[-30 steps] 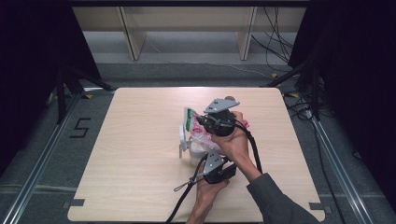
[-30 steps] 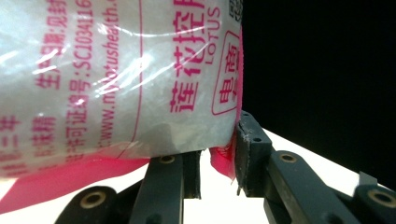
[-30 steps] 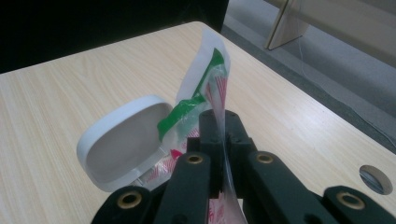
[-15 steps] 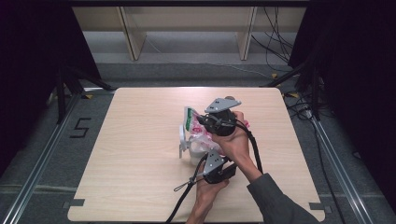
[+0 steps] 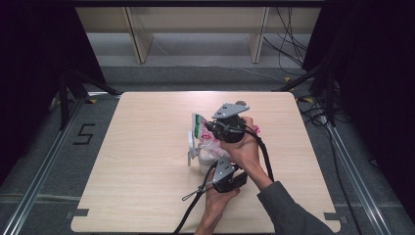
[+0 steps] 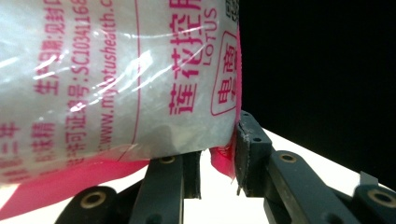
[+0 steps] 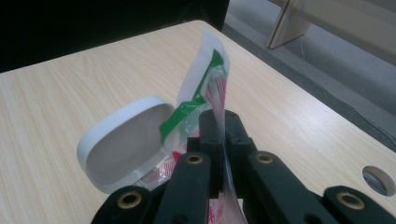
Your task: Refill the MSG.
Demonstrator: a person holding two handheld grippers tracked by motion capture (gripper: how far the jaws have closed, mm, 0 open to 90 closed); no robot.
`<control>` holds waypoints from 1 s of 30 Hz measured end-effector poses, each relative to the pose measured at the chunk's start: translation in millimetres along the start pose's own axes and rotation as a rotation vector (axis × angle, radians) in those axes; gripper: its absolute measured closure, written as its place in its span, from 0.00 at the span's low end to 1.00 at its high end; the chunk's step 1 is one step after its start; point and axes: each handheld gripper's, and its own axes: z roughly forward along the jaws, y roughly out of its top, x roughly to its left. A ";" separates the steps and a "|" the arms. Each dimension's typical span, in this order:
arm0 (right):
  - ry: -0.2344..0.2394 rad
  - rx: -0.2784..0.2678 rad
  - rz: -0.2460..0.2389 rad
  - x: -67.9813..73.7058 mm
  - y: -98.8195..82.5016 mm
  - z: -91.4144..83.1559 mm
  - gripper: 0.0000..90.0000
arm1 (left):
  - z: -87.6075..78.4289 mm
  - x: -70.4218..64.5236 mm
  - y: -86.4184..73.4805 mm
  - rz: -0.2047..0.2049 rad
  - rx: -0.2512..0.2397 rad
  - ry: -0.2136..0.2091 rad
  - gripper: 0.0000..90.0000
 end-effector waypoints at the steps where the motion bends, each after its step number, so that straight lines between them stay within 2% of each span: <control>1: -0.002 -0.003 0.000 -0.5 0.3 -1.2 0.99 | -0.2 -0.4 0.3 -0.003 -0.004 -0.001 0.82; 2: -0.011 -0.022 0.002 -0.7 0.3 -1.2 0.99 | -0.7 0.4 0.8 0.013 0.006 0.002 0.82; 3: -0.003 -0.016 0.010 -0.3 0.8 -2.4 0.99 | -0.7 0.7 1.0 0.015 0.007 0.000 0.82; 4: -0.004 -0.014 0.005 -1.3 0.8 -2.1 0.99 | 0.1 0.2 0.2 0.000 -0.003 -0.004 0.82; 7: -0.003 -0.003 -0.030 -2.1 0.5 1.0 0.99 | -0.1 -0.3 0.4 -0.002 -0.004 -0.002 0.82; 8: -0.011 -0.013 -0.011 -1.6 0.7 0.3 0.99 | -0.8 0.4 1.0 0.009 -0.001 0.000 0.82; 10: -0.004 -0.024 -0.008 -1.8 1.2 -0.7 0.99 | -0.8 0.7 0.5 0.003 -0.002 0.002 0.82; 11: -0.010 -0.018 -0.019 -1.6 1.0 0.8 0.99 | -0.1 0.5 -0.1 0.001 -0.003 0.003 0.82; 12: -0.002 0.003 -0.007 0.0 0.5 1.7 0.99 | -0.3 0.3 0.2 0.001 -0.001 0.005 0.82; 14: 0.005 -0.003 -0.021 -0.9 1.4 2.0 0.99 | -1.2 0.8 1.3 0.005 -0.007 0.001 0.82; 15: 0.003 -0.008 0.011 -0.3 2.1 0.0 0.99 | -1.6 0.9 1.6 0.006 -0.006 0.004 0.82; 16: -0.003 -0.022 -0.001 -1.2 2.3 0.1 0.99 | -1.2 1.2 1.1 0.004 -0.007 0.000 0.82; 18: -0.002 -0.002 -0.023 0.1 1.2 2.5 0.99 | -0.8 0.2 0.4 0.000 -0.001 0.007 0.82; 24: -0.003 -0.002 -0.002 0.6 0.0 3.0 0.99 | -0.4 -0.3 0.0 -0.003 -0.015 -0.001 0.82; 26: 0.002 -0.006 -0.020 -0.5 1.2 2.5 0.99 | -1.0 0.1 0.6 0.000 -0.018 0.000 0.82; 28: -0.001 -0.019 0.006 0.0 1.4 2.1 0.99 | -0.7 0.5 0.0 -0.007 -0.026 -0.005 0.82; 29: 0.001 -0.014 -0.015 -0.5 1.3 2.7 0.99 | -0.7 0.5 -0.3 -0.007 -0.025 -0.006 0.82; 30: -0.003 -0.004 -0.024 0.2 1.1 3.5 0.99 | 1.2 0.7 -1.2 -0.011 -0.047 -0.019 0.82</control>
